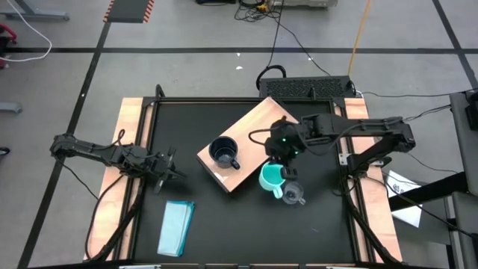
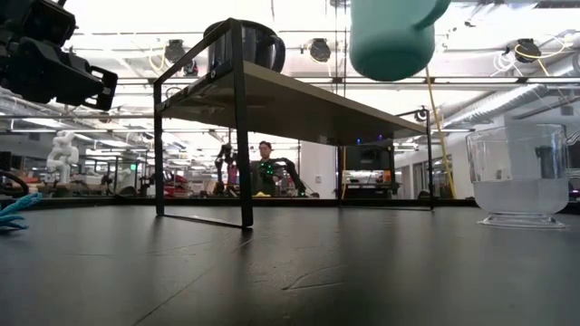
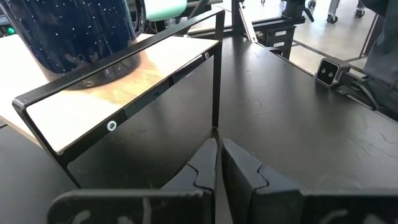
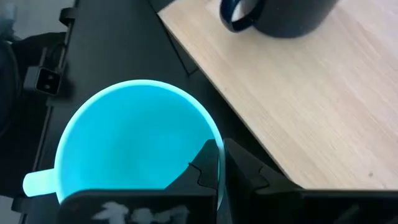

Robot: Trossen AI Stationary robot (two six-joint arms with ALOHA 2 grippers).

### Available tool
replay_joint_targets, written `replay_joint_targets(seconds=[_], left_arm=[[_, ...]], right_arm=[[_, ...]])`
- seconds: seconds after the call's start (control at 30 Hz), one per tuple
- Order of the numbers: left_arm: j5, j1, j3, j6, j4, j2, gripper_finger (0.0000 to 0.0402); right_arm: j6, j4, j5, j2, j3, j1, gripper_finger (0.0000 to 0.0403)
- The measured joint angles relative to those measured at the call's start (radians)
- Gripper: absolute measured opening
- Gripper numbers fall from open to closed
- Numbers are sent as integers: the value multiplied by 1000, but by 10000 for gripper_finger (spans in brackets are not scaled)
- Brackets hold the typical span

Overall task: Stack small to large cups/mugs on shelf
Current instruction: Put the blue cup on the shelf

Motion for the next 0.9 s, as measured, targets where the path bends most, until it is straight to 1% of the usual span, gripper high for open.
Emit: replay_joint_targets(seconds=[0.2,0.67,0.9], left_arm=[[0,0,0,1,0,0,26],[0,0,0,4,0,0,26],[0,0,0,13,0,0,26]], right_arm=[[-26,-58,0,49,50,-16,0],[-37,-53,-1,48,59,-17,1],[-53,-54,0,47,114,-35,2]])
